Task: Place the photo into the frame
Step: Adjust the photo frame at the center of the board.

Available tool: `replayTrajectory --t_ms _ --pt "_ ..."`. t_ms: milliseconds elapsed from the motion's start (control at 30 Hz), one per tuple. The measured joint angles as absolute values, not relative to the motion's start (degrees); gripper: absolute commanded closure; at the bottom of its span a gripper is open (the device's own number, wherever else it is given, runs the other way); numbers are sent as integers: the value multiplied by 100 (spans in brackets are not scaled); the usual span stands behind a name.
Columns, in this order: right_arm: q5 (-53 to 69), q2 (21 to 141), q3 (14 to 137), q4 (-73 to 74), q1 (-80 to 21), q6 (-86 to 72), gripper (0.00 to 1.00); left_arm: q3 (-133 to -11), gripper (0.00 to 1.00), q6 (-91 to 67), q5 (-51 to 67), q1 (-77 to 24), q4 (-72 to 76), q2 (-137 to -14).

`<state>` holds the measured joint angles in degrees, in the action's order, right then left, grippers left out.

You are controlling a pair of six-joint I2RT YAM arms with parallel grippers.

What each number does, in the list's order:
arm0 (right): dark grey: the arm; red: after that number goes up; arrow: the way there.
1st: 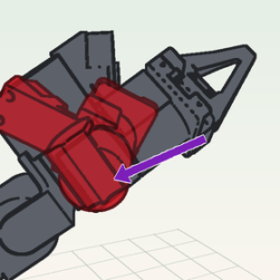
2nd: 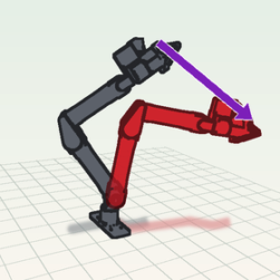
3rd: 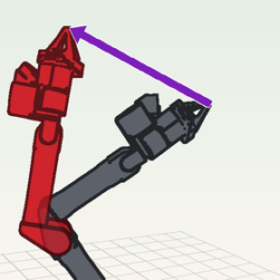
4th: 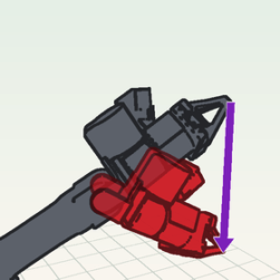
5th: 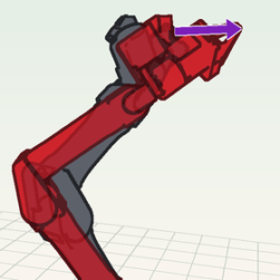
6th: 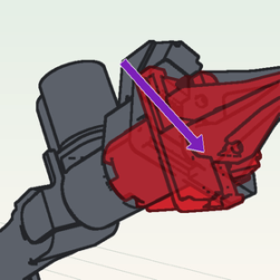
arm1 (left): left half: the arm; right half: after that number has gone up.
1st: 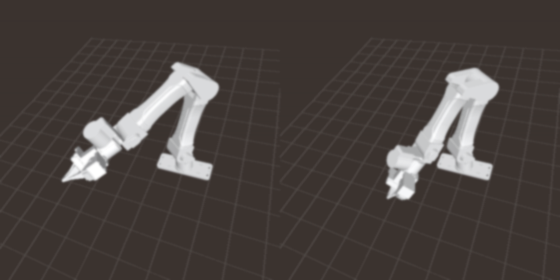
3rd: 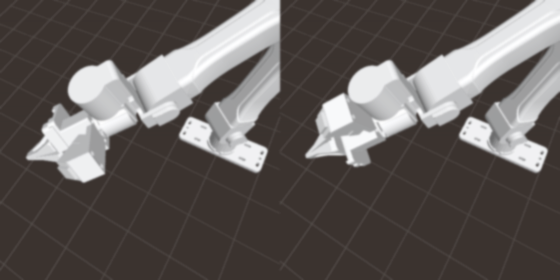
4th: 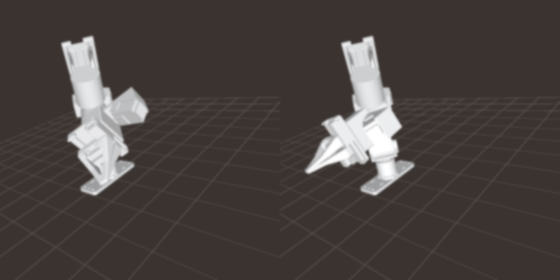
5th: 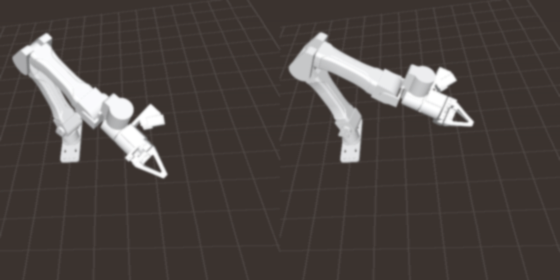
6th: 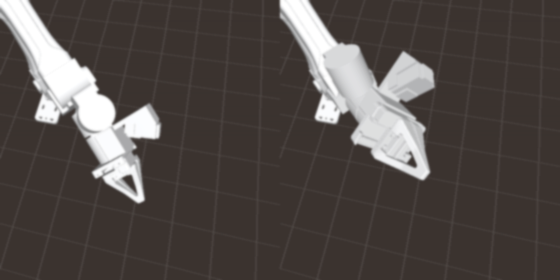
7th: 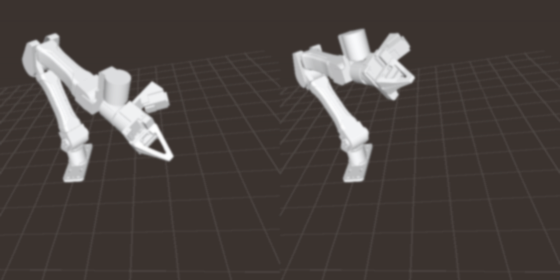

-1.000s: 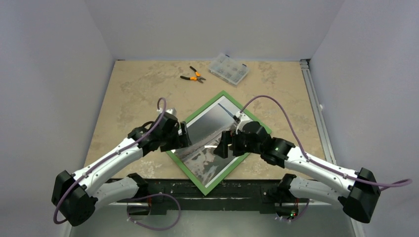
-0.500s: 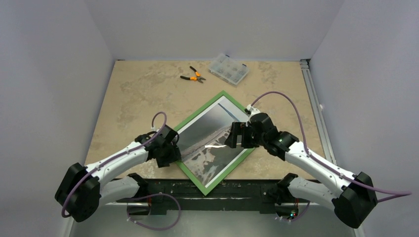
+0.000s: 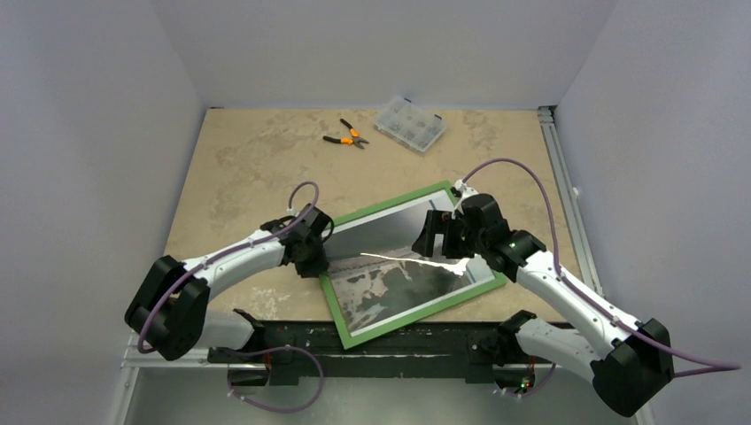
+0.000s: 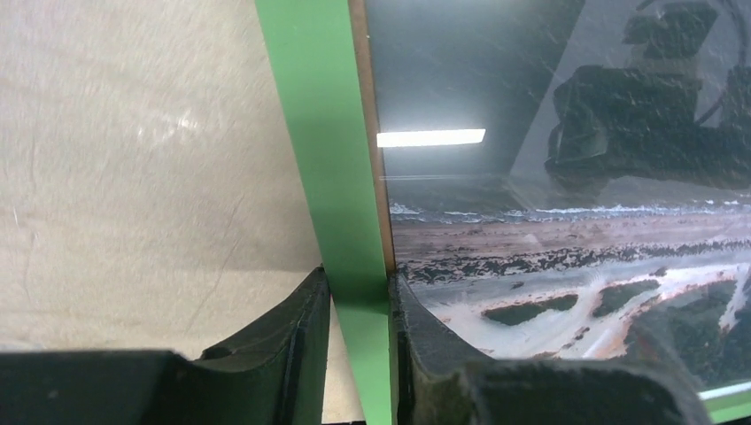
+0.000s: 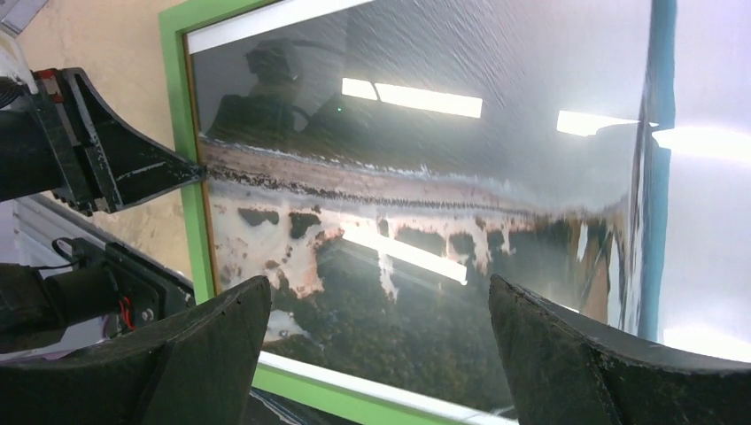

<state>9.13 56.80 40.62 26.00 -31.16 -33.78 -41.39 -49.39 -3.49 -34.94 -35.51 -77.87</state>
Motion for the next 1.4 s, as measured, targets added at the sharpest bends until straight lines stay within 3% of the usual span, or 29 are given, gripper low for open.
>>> replayTrajectory --t_ms 833,1300,1400 --pt "1177 5736 4158 2611 -2652 -3183 8 -7083 100 -3083 38 -2512 -3935 -10506" --pt "1302 5728 4158 2611 -2556 -3183 8 -6438 100 -3704 220 -2329 -3262 -10132" --pt "1302 5690 4158 2609 -2543 -3183 8 -6143 91 -3828 163 -2327 -3037 -9909"
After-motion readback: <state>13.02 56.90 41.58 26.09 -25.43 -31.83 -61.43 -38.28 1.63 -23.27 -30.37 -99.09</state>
